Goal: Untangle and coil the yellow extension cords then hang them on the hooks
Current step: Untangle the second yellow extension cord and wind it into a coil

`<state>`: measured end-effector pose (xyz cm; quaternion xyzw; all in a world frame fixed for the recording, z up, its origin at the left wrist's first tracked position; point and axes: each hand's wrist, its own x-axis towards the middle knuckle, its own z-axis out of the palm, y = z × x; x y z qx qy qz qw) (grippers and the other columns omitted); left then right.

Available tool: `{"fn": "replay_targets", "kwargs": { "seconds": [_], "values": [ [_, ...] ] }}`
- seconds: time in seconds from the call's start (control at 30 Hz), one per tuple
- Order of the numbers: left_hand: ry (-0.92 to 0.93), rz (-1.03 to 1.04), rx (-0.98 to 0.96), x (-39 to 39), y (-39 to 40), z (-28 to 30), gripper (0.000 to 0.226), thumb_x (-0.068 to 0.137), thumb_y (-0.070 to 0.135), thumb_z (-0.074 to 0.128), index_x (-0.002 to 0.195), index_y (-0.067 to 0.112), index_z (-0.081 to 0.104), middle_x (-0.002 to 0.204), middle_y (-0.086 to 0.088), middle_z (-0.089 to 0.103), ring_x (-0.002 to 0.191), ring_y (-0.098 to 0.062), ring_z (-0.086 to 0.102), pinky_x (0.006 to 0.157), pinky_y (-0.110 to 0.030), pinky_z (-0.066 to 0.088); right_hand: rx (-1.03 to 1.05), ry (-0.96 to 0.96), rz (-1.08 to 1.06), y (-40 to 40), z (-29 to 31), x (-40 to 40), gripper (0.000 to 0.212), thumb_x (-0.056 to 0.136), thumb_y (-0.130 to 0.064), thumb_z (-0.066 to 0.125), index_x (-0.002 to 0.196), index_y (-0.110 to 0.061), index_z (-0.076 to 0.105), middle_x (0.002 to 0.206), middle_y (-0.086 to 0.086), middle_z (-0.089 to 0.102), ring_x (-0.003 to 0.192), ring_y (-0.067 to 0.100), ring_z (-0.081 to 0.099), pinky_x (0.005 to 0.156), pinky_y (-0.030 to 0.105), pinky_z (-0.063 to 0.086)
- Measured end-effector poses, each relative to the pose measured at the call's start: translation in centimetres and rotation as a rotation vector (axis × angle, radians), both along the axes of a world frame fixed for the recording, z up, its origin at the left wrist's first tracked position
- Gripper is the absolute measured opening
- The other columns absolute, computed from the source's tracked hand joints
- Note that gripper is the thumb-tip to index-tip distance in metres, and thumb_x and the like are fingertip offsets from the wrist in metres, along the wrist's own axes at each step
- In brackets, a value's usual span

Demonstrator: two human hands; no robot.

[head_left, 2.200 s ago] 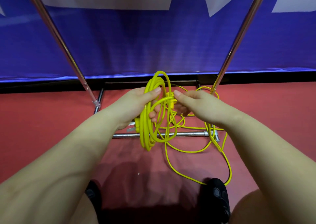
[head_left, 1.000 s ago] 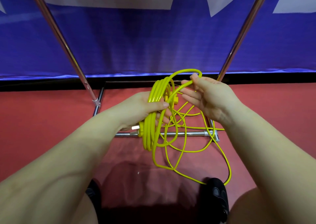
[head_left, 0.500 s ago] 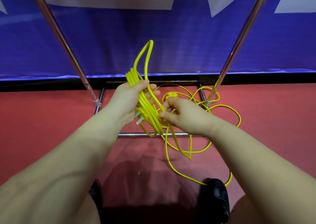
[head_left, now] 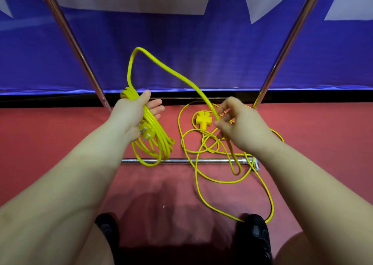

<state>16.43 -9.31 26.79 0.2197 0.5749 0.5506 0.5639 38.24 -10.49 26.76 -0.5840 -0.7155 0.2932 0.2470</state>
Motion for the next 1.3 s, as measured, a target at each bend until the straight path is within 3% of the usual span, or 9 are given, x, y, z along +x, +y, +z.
{"fn": "replay_targets", "kwargs": {
  "seconds": [0.17,0.37,0.53,0.67,0.77,0.87,1.07,1.17,1.3],
  "values": [
    [0.223,-0.159,0.039,0.4,-0.5,-0.3,0.014,0.096,0.025,0.05,0.086,0.016,0.051,0.056,0.005,0.068,0.046,-0.003,0.062,0.046,-0.018,0.053,-0.106,-0.3,-0.071,0.4,0.1,0.7,0.01,0.08,-0.007,0.056,0.087,-0.013,0.056,0.074,0.007,0.069,0.064,0.023,0.069,0.062,0.036,0.056],
    [0.319,-0.403,0.09,0.9,-1.0,-0.2,0.011,0.096,0.022,0.048,0.089,0.016,0.052,0.083,-0.003,0.069,0.058,-0.006,0.068,0.053,-0.021,0.055,-0.3,-0.425,0.243,-0.9,0.8,0.0,0.008,0.079,-0.011,0.057,0.08,-0.013,0.065,0.067,0.002,0.061,0.056,0.015,0.058,0.058,0.023,0.047],
    [0.459,-0.613,0.133,1.6,-1.4,-0.6,0.01,0.095,0.022,0.049,0.099,0.014,0.053,0.091,0.001,0.071,0.081,-0.007,0.069,0.074,-0.022,0.056,-0.285,-0.167,0.307,-0.7,1.2,-0.1,0.009,0.082,-0.014,0.064,0.074,-0.018,0.065,0.062,-0.004,0.056,0.057,0.003,0.05,0.062,0.022,0.044],
    [0.482,-0.741,0.162,2.4,-1.9,-0.5,0.01,0.094,0.019,0.049,0.093,0.012,0.056,0.087,0.0,0.071,0.075,-0.004,0.068,0.067,-0.016,0.053,-0.097,0.049,0.214,-0.1,1.4,-0.1,0.002,0.081,-0.019,0.071,0.082,-0.017,0.069,0.072,0.0,0.065,0.065,0.012,0.058,0.069,0.027,0.048],
    [0.387,-0.777,0.135,2.9,-2.3,-0.3,0.01,0.094,0.018,0.049,0.09,0.015,0.057,0.077,0.0,0.072,0.07,-0.01,0.07,0.06,-0.019,0.053,0.043,0.012,-0.001,0.1,1.5,0.2,0.025,0.069,-0.041,0.078,0.077,-0.022,0.063,0.069,-0.002,0.063,0.061,0.013,0.056,0.06,0.029,0.044],
    [0.308,-0.723,0.127,3.1,-2.4,0.1,0.012,0.093,0.018,0.05,0.086,0.015,0.058,0.066,0.003,0.07,0.057,-0.011,0.066,0.054,-0.023,0.055,0.006,-0.119,-0.163,0.2,1.7,0.5,0.051,0.061,-0.064,0.071,0.077,-0.017,0.056,0.061,-0.005,0.055,0.057,0.011,0.051,0.054,0.029,0.038],
    [0.252,-0.696,0.107,3.2,-2.4,0.4,0.02,0.093,0.023,0.048,0.079,0.013,0.057,0.063,0.0,0.063,0.054,-0.013,0.062,0.057,-0.029,0.055,0.051,0.444,-0.122,0.8,2.3,0.5,0.023,0.077,-0.028,0.074,0.081,-0.02,0.054,0.063,-0.002,0.048,0.046,0.003,0.039,0.043,0.014,0.032],
    [0.193,-0.722,0.108,3.6,-2.7,0.5,0.024,0.094,0.025,0.044,0.081,0.01,0.058,0.062,0.0,0.068,0.06,-0.015,0.069,0.06,-0.026,0.058,0.032,0.417,-0.029,0.6,2.3,0.4,0.018,0.076,-0.022,0.075,0.075,-0.015,0.059,0.061,-0.001,0.052,0.05,0.004,0.042,0.047,0.014,0.034],
    [0.124,-0.756,0.12,3.9,-3.0,0.5,0.02,0.092,0.025,0.044,0.092,0.015,0.061,0.072,-0.003,0.073,0.066,-0.016,0.071,0.068,-0.03,0.058,-0.071,0.213,0.209,-0.2,1.7,-0.6,0.011,0.078,-0.023,0.073,0.072,-0.019,0.064,0.066,-0.005,0.06,0.06,-0.001,0.049,0.06,0.014,0.04]
  ]
}}
